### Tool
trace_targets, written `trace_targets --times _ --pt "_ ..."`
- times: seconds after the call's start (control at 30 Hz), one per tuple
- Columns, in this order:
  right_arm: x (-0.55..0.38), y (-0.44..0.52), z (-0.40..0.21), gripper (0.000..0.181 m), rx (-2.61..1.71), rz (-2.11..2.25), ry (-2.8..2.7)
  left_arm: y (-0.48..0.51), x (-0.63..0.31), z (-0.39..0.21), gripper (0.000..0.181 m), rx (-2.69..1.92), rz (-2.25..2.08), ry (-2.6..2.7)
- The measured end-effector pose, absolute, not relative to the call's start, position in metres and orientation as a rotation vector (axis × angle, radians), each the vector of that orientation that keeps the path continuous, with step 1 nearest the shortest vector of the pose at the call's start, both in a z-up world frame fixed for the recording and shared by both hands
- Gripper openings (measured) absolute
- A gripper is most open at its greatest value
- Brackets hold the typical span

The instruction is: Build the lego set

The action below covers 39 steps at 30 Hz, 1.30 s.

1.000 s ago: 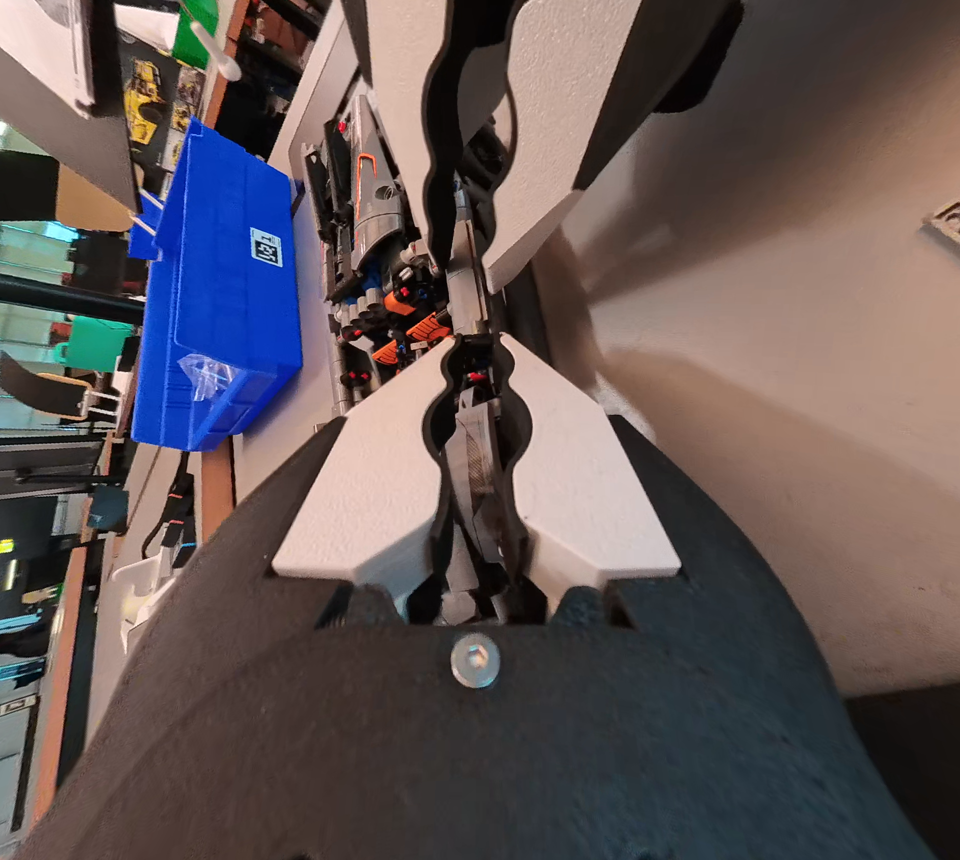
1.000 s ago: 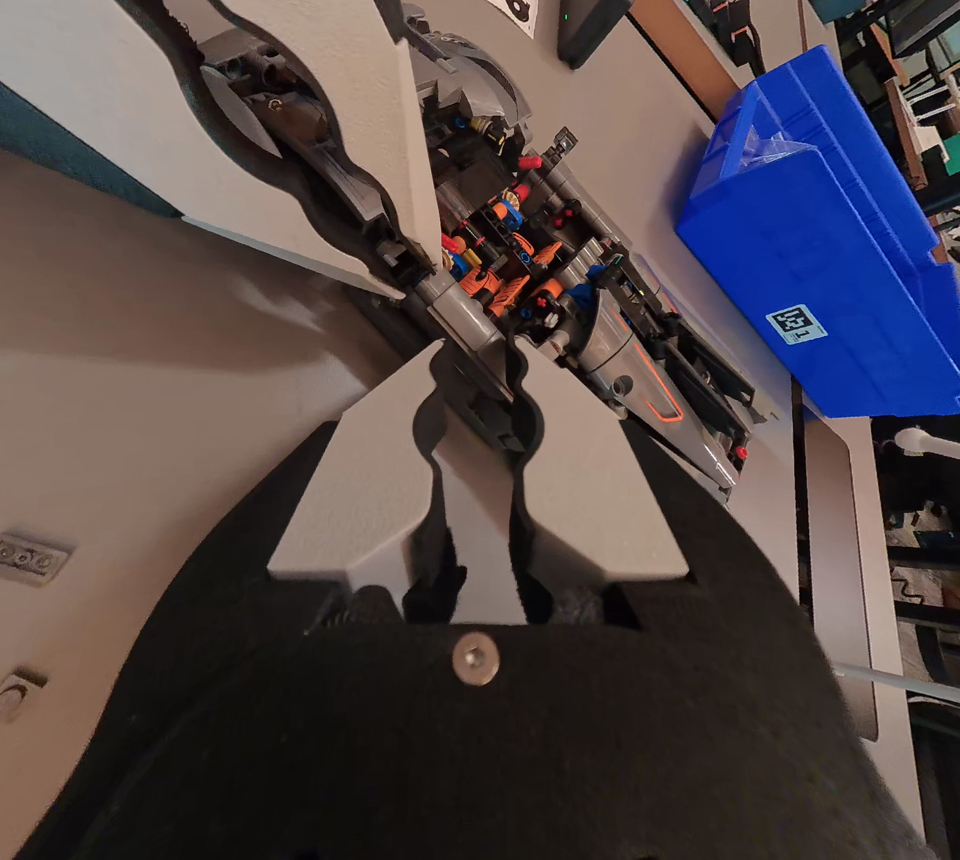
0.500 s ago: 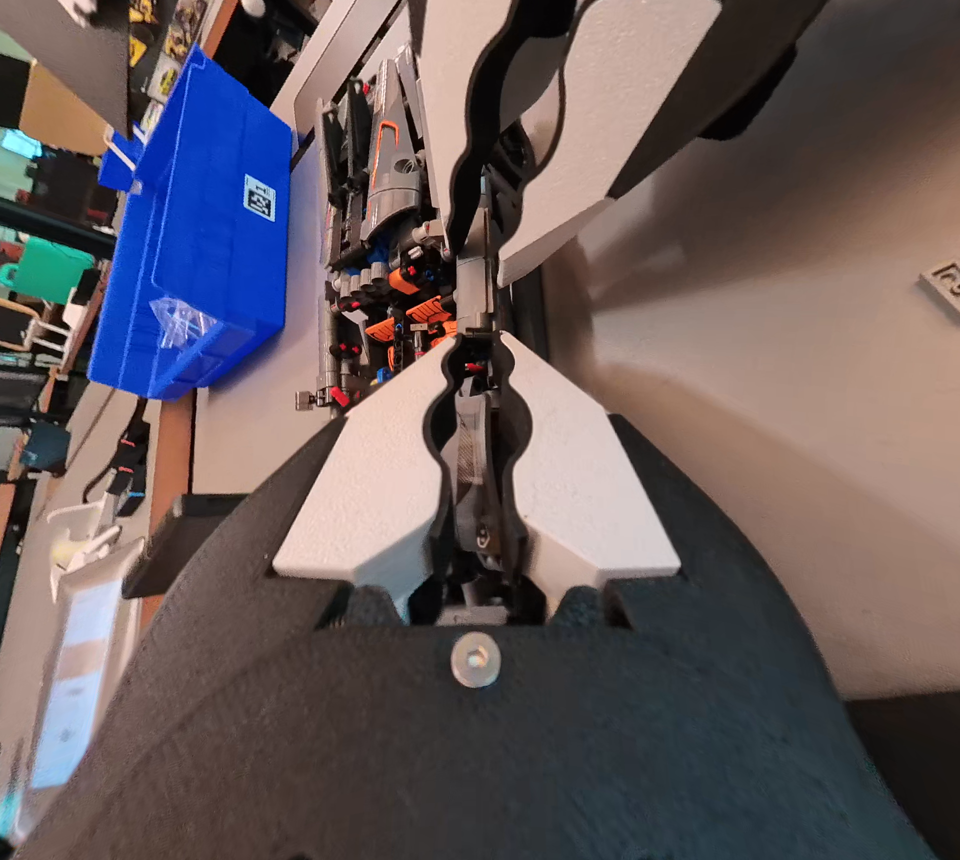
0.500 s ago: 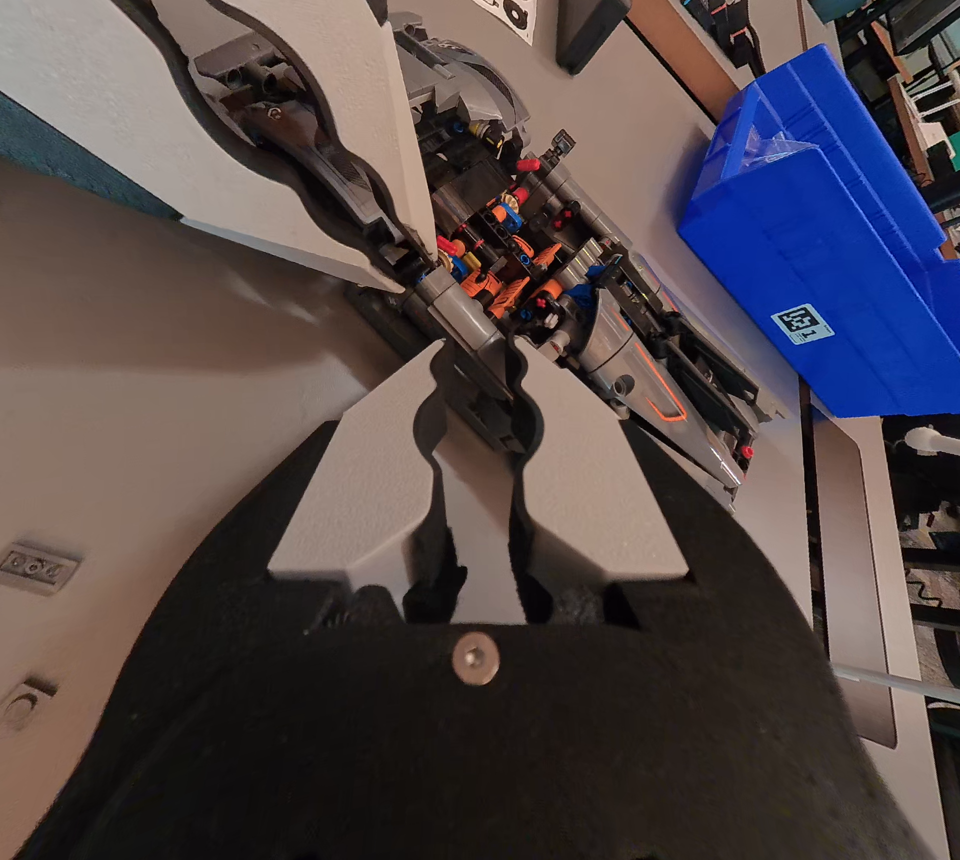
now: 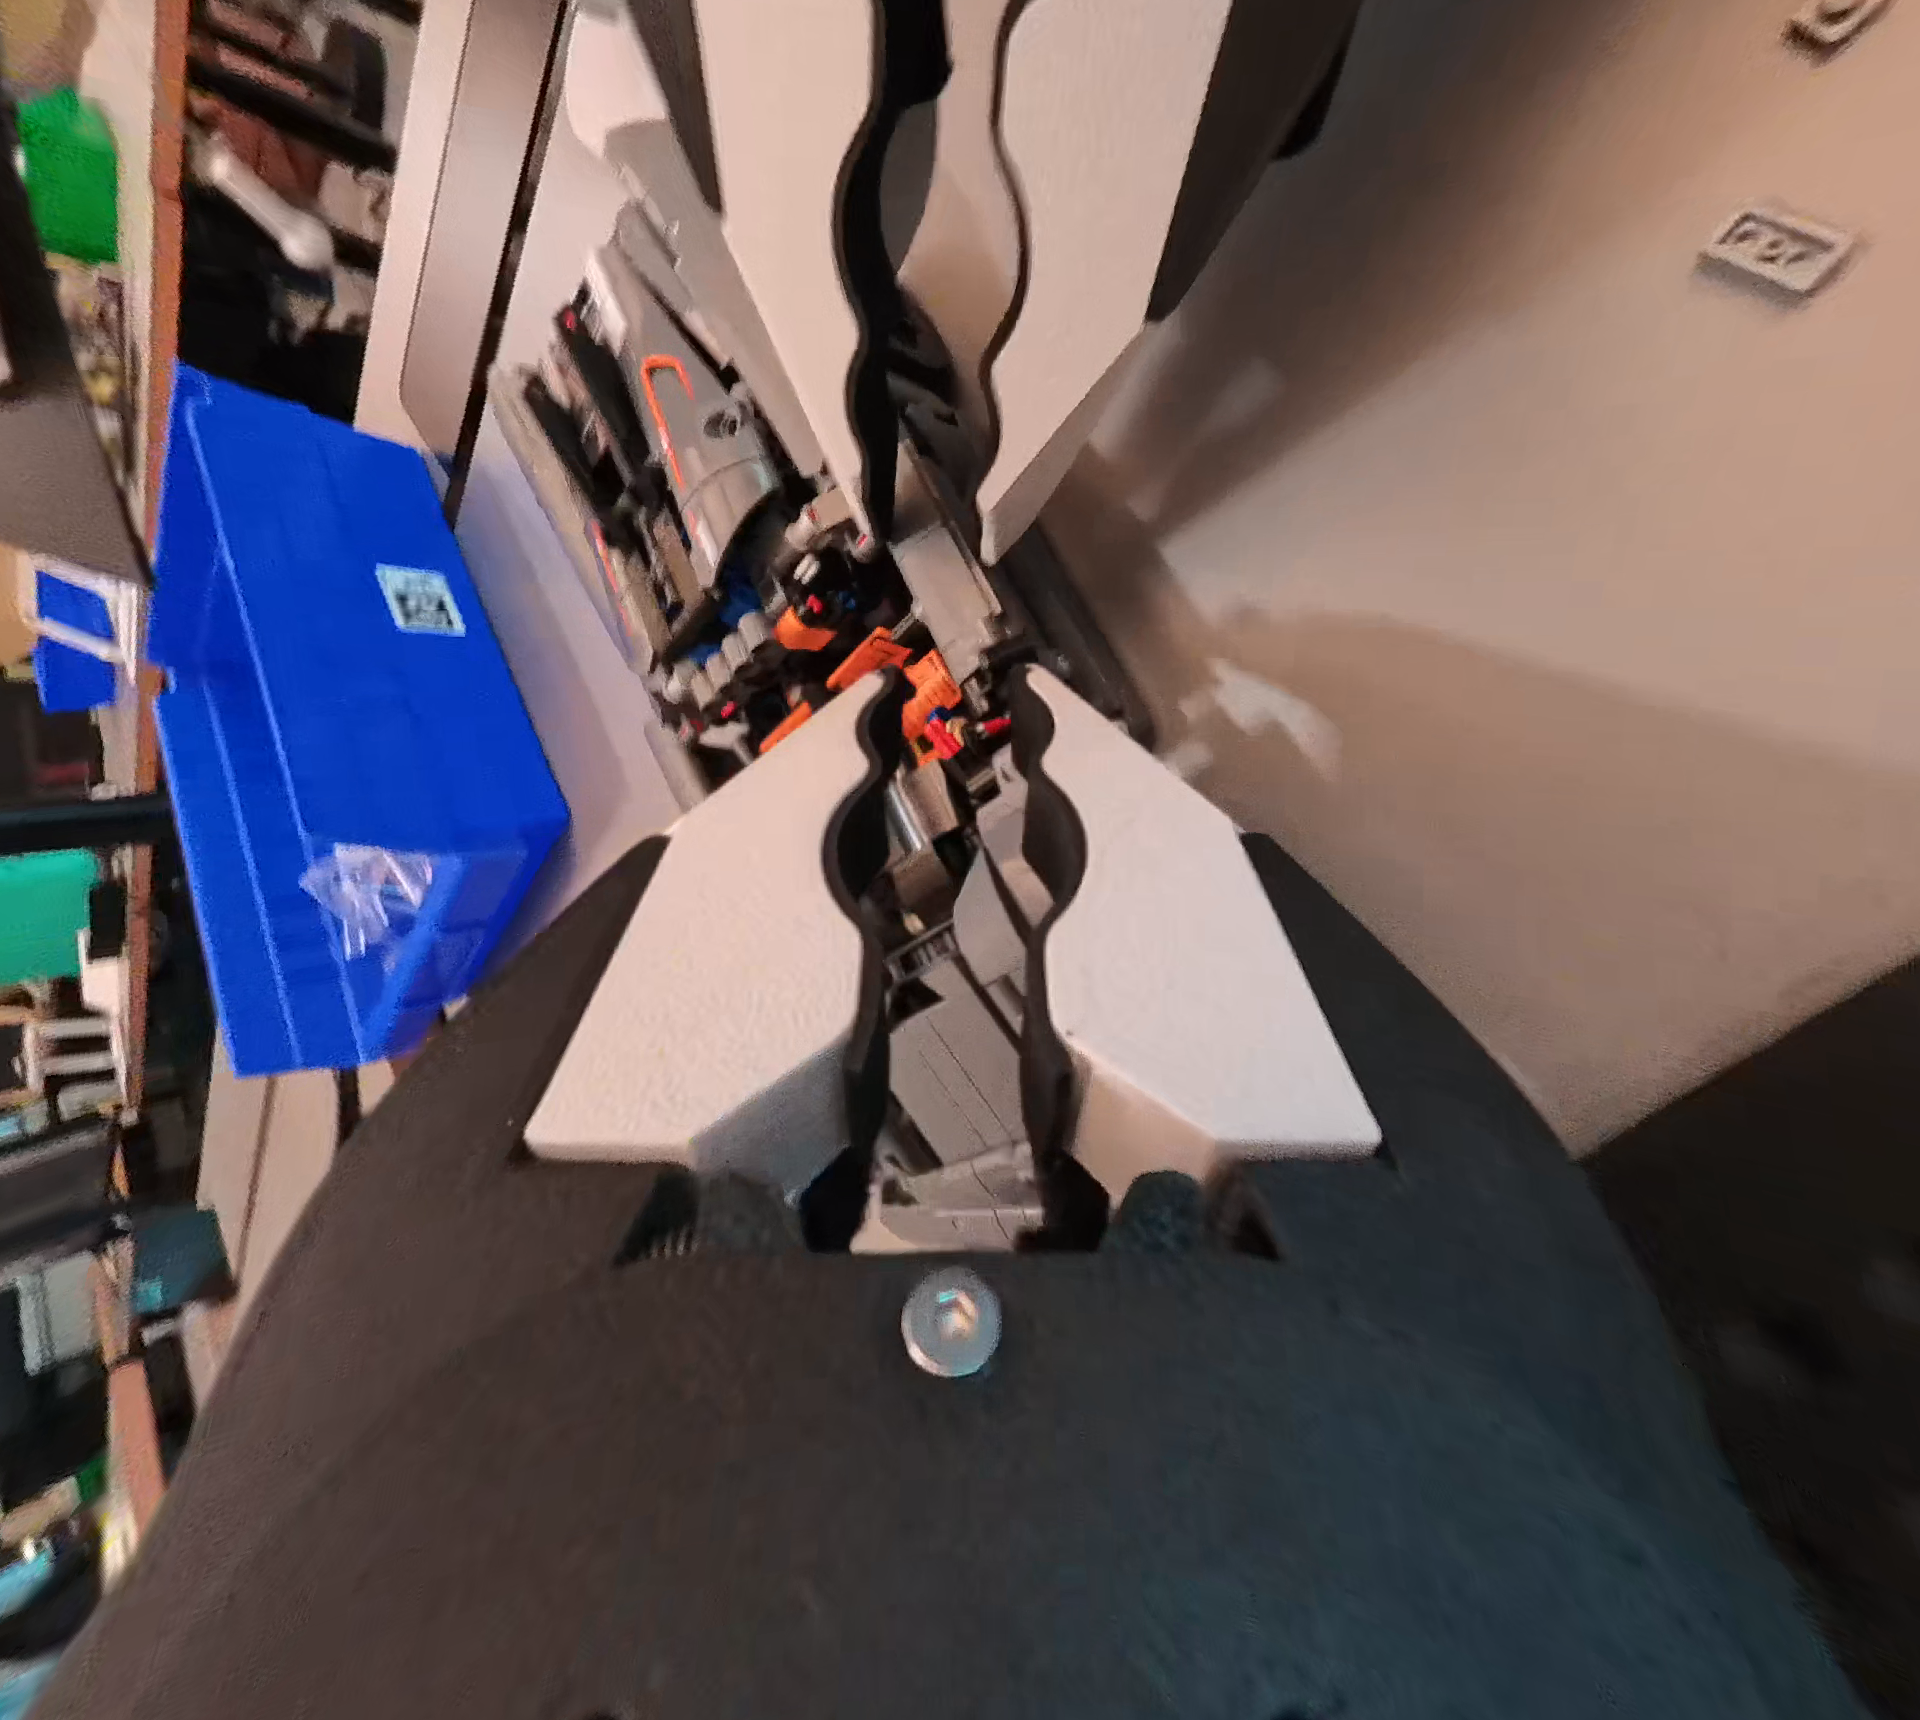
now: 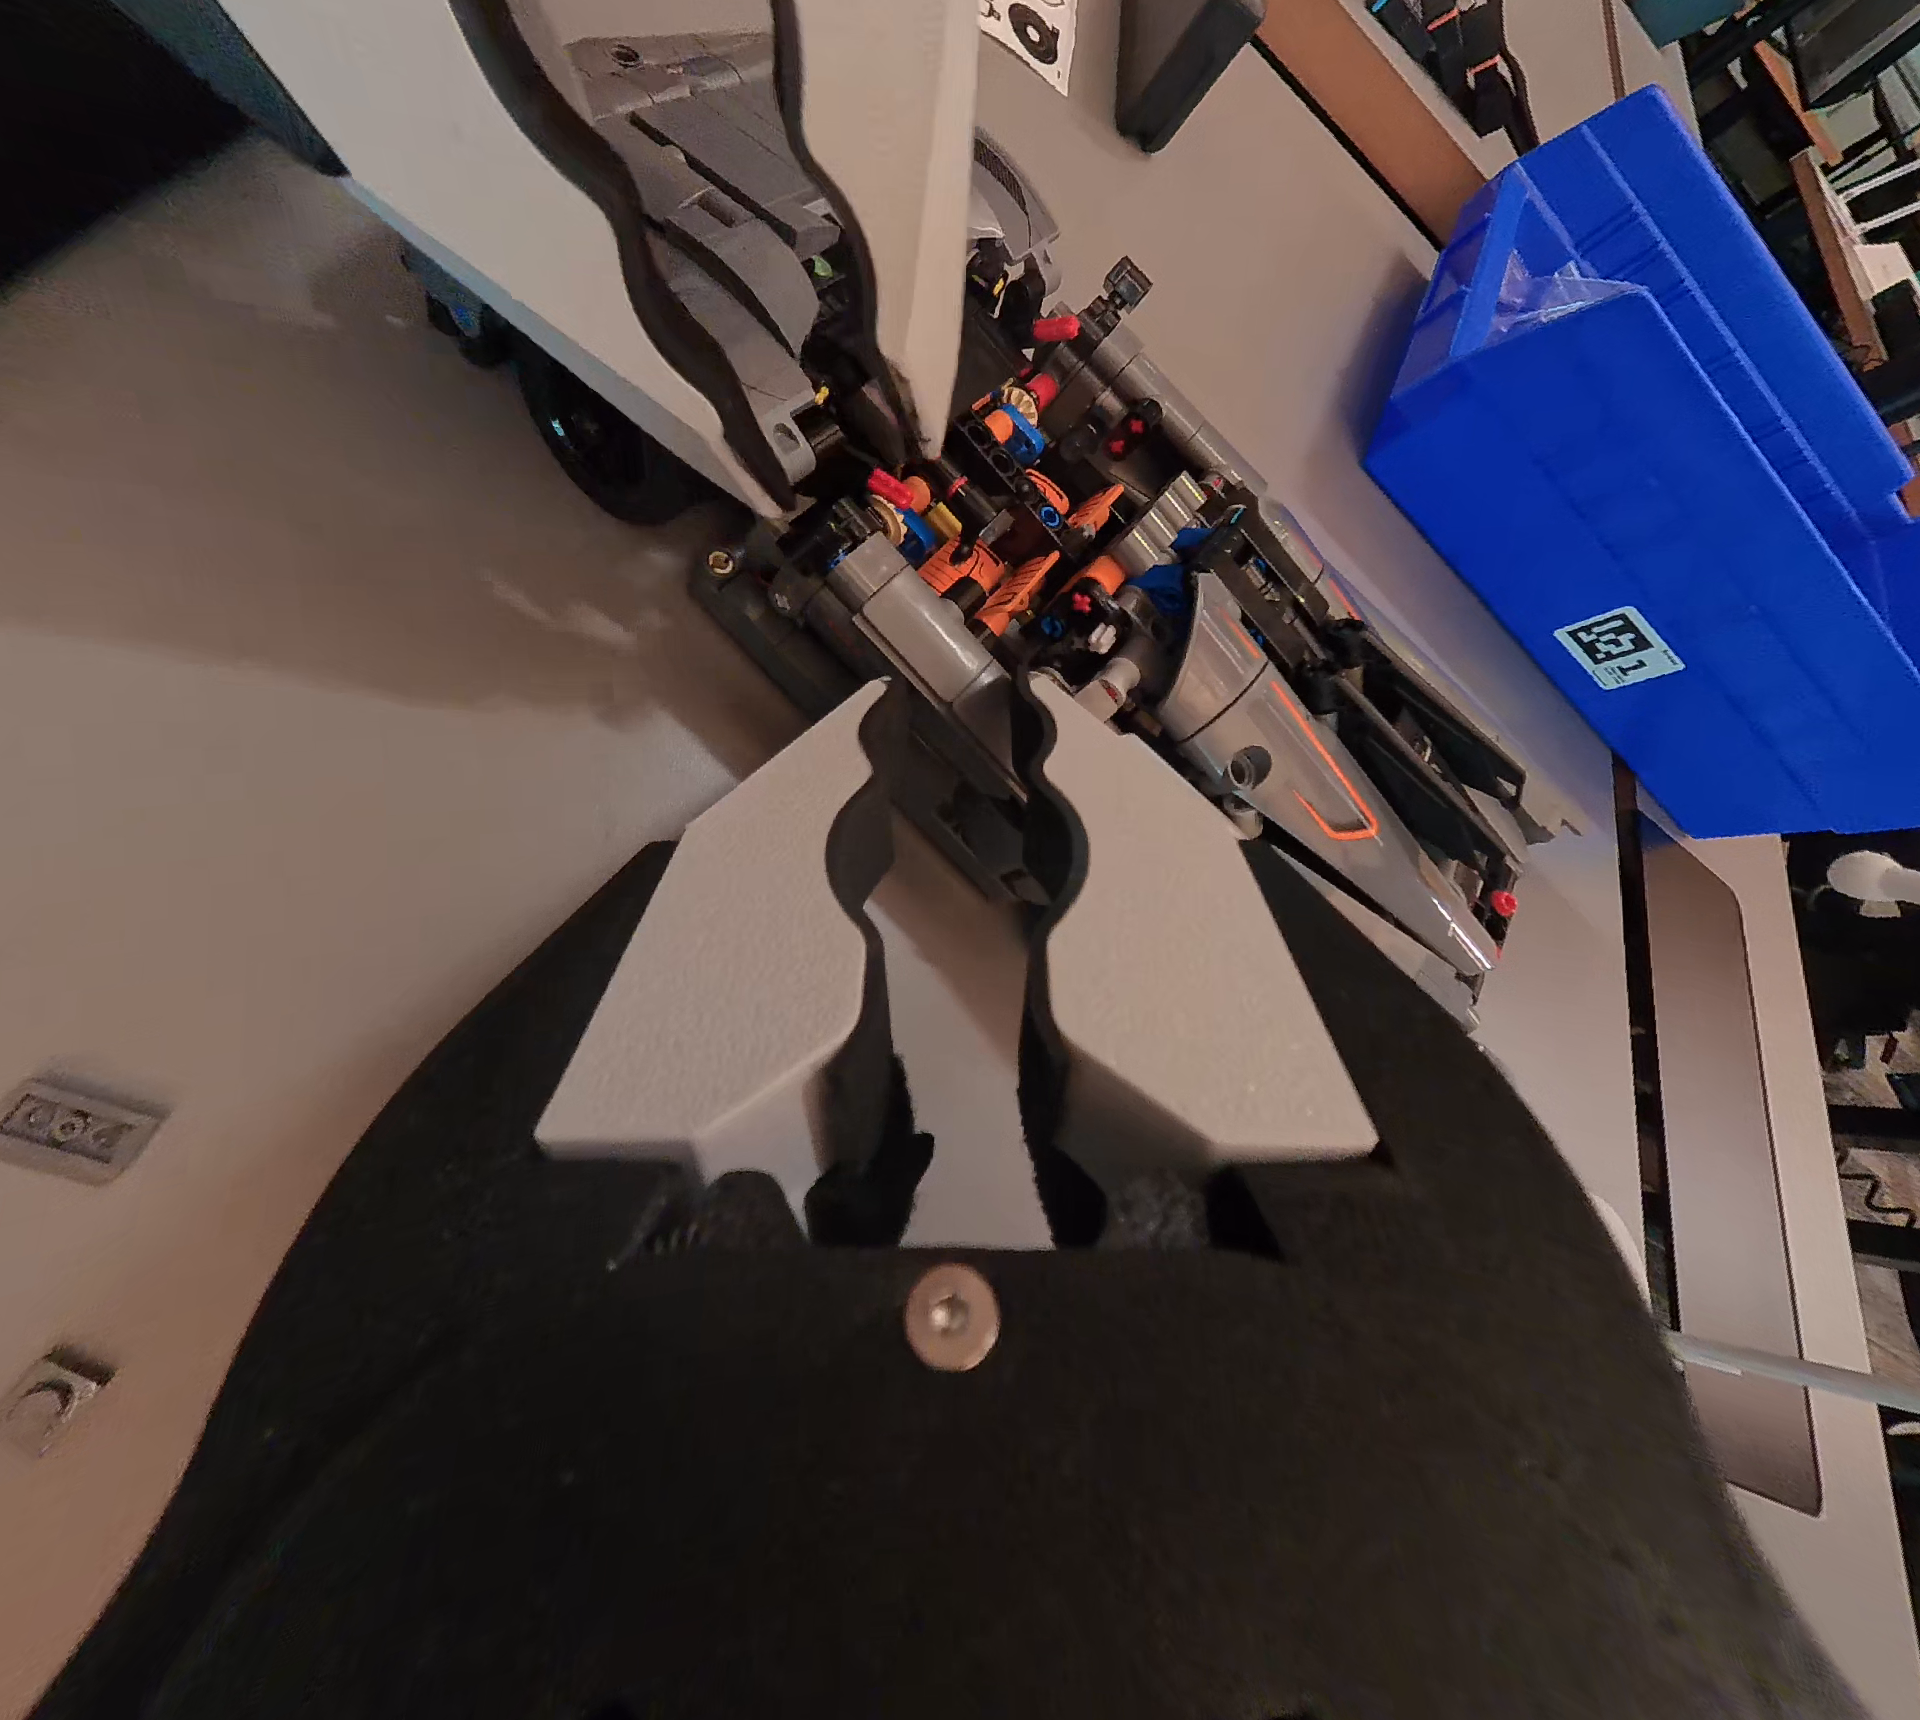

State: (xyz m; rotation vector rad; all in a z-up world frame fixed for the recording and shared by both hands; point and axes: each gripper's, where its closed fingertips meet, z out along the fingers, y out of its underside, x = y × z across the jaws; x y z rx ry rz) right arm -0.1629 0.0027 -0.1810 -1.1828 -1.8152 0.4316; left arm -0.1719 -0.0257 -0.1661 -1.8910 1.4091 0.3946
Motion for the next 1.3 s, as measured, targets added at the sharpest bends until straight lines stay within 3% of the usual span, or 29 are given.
trace_targets --times 0.53,1.3 --pt "-0.163 0.003 -0.181 0.018 -1.181 0.440 -1.817 -0.028 -0.173 -0.182 0.008 -1.900 0.465 1.762" --pt "-0.161 0.006 -0.182 0.018 -1.188 0.432 -1.819 -0.023 -0.169 -0.181 0.009 -1.773 0.550 1.983"
